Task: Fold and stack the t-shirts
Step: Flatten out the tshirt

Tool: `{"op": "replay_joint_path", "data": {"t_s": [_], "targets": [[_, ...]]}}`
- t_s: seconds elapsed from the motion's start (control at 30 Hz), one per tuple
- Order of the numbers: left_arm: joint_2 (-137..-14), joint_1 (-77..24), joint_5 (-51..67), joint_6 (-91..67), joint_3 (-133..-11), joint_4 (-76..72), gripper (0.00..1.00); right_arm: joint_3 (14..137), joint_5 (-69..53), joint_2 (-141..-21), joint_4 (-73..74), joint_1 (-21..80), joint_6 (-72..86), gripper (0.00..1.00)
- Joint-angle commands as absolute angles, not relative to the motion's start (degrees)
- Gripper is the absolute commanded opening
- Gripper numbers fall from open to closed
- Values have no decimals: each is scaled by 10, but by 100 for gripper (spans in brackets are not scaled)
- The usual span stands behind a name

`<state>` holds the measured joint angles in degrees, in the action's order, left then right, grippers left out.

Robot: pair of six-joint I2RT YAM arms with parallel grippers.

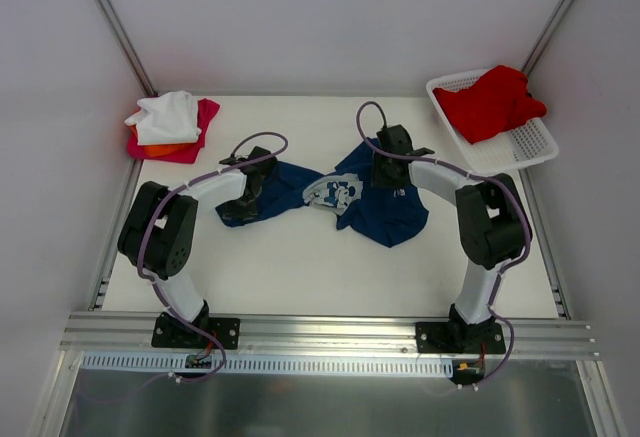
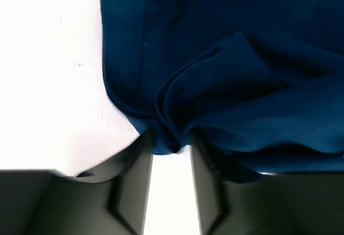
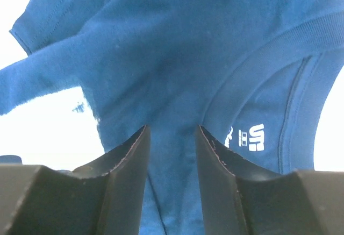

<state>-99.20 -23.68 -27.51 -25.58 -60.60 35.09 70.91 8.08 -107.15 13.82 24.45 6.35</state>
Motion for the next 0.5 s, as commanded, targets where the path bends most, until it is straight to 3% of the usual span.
{"op": "replay_joint_path", "data": {"t_s": [0.0, 0.03, 0.13, 0.47], "targets": [[-994, -243, -265, -258, -603, 349, 31, 700, 73, -1026, 145, 243, 60, 42], [-997, -242, -261, -258, -601, 348, 20, 697, 74, -1022, 145, 243, 58, 42], [-997, -243, -258, -256, -604, 349, 0, 691, 79, -1011, 146, 243, 55, 42], [-869, -247, -250, -243, -637, 384, 0, 679, 75, -1020, 134, 243, 60, 41]]}}
